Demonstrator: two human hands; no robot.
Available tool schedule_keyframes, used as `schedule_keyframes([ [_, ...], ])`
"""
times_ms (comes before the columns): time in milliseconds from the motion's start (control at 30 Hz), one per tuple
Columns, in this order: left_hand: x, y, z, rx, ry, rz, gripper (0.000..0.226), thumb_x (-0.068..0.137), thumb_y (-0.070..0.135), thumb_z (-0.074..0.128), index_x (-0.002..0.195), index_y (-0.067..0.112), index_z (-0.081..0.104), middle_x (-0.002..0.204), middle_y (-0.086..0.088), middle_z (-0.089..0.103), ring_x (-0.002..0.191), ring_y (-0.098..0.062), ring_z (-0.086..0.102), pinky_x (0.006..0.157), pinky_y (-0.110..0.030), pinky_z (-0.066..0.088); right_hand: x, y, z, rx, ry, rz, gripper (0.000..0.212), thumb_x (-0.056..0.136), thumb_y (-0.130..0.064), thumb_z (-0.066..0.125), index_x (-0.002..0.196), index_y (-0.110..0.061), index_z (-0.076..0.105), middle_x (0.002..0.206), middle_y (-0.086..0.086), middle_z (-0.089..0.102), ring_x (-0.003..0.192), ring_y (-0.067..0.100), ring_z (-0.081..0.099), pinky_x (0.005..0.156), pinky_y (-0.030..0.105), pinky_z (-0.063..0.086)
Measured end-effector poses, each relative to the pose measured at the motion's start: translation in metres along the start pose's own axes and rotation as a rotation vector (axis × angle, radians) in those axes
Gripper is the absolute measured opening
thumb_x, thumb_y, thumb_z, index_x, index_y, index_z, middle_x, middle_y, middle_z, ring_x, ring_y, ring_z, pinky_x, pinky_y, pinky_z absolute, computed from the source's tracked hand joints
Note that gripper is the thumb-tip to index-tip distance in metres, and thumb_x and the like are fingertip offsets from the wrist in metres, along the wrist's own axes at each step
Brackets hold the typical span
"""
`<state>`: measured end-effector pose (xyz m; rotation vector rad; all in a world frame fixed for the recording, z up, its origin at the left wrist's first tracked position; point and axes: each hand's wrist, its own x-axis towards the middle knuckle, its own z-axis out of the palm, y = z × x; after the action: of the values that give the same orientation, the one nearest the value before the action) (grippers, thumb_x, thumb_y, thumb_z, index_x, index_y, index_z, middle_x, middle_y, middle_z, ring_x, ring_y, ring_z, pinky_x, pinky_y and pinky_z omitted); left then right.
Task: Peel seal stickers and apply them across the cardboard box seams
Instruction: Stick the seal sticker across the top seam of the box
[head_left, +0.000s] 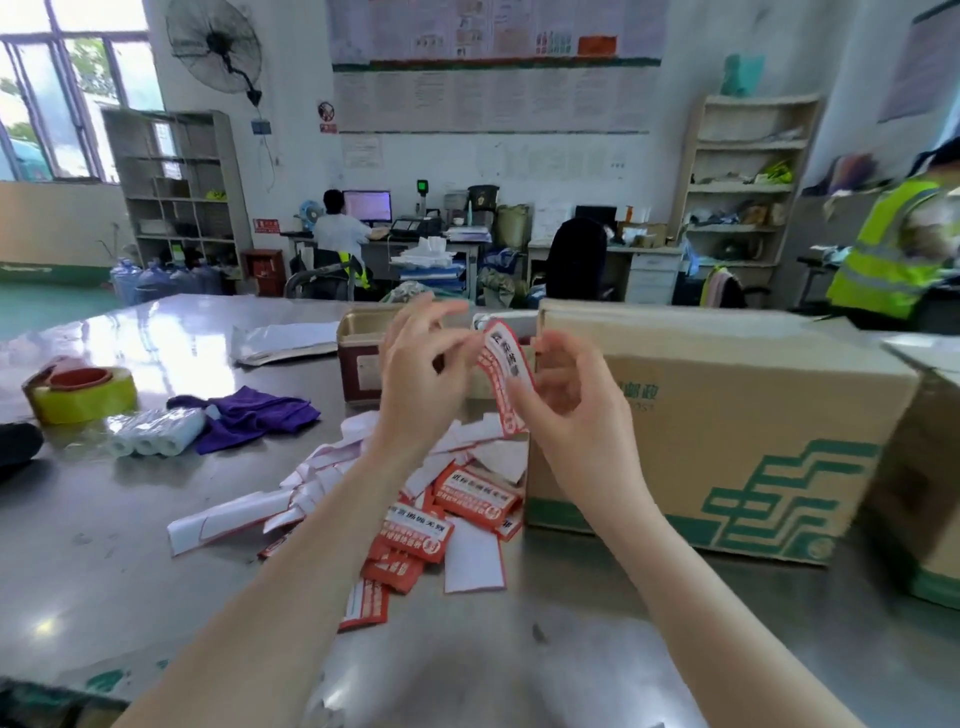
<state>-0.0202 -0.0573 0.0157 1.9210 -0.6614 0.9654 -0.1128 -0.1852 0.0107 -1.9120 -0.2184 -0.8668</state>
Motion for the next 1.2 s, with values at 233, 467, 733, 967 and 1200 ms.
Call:
schedule_keyframes([
  [233, 0.065, 0.052, 0.028, -0.575, -0.013, -0.463, 0.009, 0.087, 0.026, 0.064, 0.084, 0.028, 0.073, 0.117, 0.003, 0.064, 0.116, -0.017, 0.056, 0.103, -0.042, 0.043, 0.088, -0.031, -0.045, 0.099, 0.119, 0.156, 0.009, 0.088, -0.015, 0.061, 0.094, -0.017, 0.068, 0.09, 0.002, 0.07, 0.082, 0.016, 0.067, 0.075, 0.033, 0.058],
  [467, 0.094, 0.052, 0.057, -0.588, -0.117, -0.808, 0.021, 0.081, 0.024, 0.071, 0.065, 0.013, 0.063, 0.071, 0.001, 0.064, 0.076, -0.015, 0.06, 0.067, -0.025, 0.045, 0.145, 0.016, -0.056, 0.164, 0.099, 0.434, 0.018, 0.087, -0.016, 0.064, 0.103, -0.009, 0.066, 0.095, 0.01, 0.07, 0.085, 0.024, 0.068, 0.081, 0.037, 0.057],
  [733, 0.093, 0.032, 0.071, -0.595, -0.064, -1.047, 0.027, 0.081, 0.019, 0.072, 0.095, 0.003, 0.055, 0.07, -0.002, 0.05, 0.059, -0.009, 0.043, 0.045, -0.019, 0.033, 0.161, 0.044, -0.04, -0.074, 0.184, 0.421, 0.036, 0.082, -0.016, 0.07, 0.115, -0.009, 0.057, 0.089, 0.0, 0.063, 0.076, 0.013, 0.06, 0.06, 0.02, 0.05],
  [967, 0.09, 0.022, 0.08, -0.568, -0.081, -1.062, 0.04, 0.081, 0.015, 0.071, 0.113, -0.001, 0.054, 0.072, -0.002, 0.045, 0.06, -0.01, 0.042, 0.047, -0.019, 0.034, 0.164, 0.052, -0.034, -0.309, 0.192, 0.363, 0.032, 0.083, -0.009, 0.067, 0.114, -0.002, 0.059, 0.112, 0.013, 0.063, 0.105, 0.024, 0.058, 0.08, 0.027, 0.045],
  [1200, 0.085, 0.012, 0.088, -0.542, -0.113, -1.101, 0.056, 0.079, 0.021, 0.073, 0.125, -0.001, 0.048, 0.071, -0.002, 0.044, 0.058, -0.011, 0.041, 0.045, -0.023, 0.031, 0.166, 0.054, -0.032, -0.361, 0.154, 0.376, 0.028, 0.086, -0.006, 0.063, 0.114, -0.002, 0.06, 0.113, 0.014, 0.062, 0.099, 0.024, 0.058, 0.072, 0.026, 0.044],
])
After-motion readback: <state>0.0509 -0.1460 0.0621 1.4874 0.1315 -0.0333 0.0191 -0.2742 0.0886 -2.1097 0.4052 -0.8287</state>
